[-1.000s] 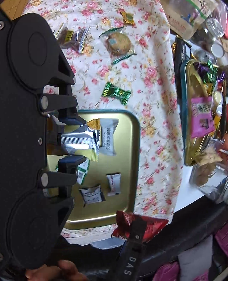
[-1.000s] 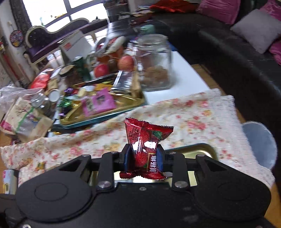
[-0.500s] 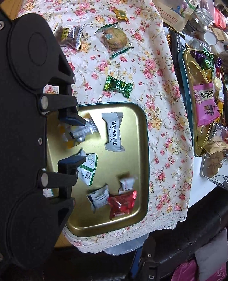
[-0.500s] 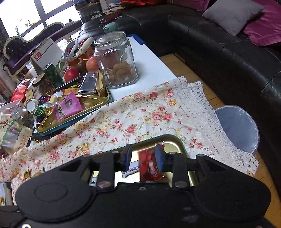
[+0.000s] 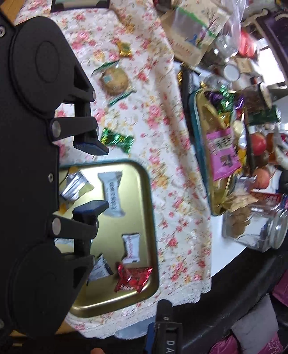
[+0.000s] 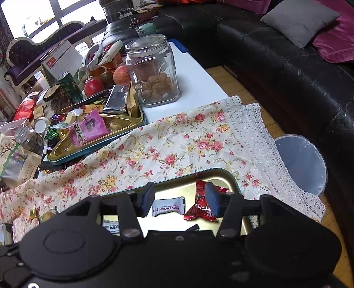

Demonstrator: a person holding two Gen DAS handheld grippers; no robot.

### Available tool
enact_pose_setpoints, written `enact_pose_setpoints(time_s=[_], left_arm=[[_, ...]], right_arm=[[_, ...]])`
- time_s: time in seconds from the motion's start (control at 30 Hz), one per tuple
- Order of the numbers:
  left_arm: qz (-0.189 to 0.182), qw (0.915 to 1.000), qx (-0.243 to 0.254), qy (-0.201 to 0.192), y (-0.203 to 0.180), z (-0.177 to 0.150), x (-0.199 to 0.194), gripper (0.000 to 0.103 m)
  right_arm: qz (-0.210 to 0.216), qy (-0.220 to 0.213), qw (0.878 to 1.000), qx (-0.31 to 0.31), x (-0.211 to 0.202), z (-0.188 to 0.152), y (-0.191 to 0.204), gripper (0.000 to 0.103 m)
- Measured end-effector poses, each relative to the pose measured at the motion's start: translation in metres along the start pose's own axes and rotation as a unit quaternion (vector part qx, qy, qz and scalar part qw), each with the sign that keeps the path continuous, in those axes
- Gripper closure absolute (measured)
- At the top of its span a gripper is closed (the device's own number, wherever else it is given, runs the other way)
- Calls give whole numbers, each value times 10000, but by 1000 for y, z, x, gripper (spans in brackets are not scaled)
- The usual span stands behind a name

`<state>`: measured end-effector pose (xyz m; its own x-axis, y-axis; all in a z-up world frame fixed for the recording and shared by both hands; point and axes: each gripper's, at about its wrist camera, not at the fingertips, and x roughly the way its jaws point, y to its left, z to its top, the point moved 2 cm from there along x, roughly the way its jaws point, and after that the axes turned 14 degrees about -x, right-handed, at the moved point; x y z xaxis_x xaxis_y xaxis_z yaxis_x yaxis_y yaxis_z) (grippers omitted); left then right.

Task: Organize snacks
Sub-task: 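Open the left tool to drop the silver snack into the tray, then move both open tools back over the snacks on the floral cloth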

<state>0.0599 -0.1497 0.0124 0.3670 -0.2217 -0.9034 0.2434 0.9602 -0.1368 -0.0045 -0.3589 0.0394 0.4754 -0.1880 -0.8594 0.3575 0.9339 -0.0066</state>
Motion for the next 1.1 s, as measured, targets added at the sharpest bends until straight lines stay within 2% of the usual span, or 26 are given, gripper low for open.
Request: enact_pose_setpoints(time_s=[0.17, 0.33, 0.73, 0.83, 1.0, 1.1], left_arm=[[197, 9993, -121, -282, 18, 14, -6, 49], [276, 9974, -547, -375, 46, 28, -10, 49], [557, 9846, -1484, -733, 122, 50, -25, 50], [713, 9804, -1656, -799, 140, 53, -27, 50], [904, 9751, -1877, -757, 171, 54, -29, 50], [943, 9719, -2039, -708, 188, 53, -29, 50]], right_arm=[[159, 124, 9997, 110, 6, 4, 7, 45], [315, 234, 9991, 163, 12, 10, 22, 45], [512, 360, 9978, -231, 28, 23, 92, 45], [612, 434, 9966, -333, 31, 25, 115, 46], [936, 563, 9933, -386, 37, 27, 151, 57], [1082, 561, 9911, -534, 39, 26, 174, 57]])
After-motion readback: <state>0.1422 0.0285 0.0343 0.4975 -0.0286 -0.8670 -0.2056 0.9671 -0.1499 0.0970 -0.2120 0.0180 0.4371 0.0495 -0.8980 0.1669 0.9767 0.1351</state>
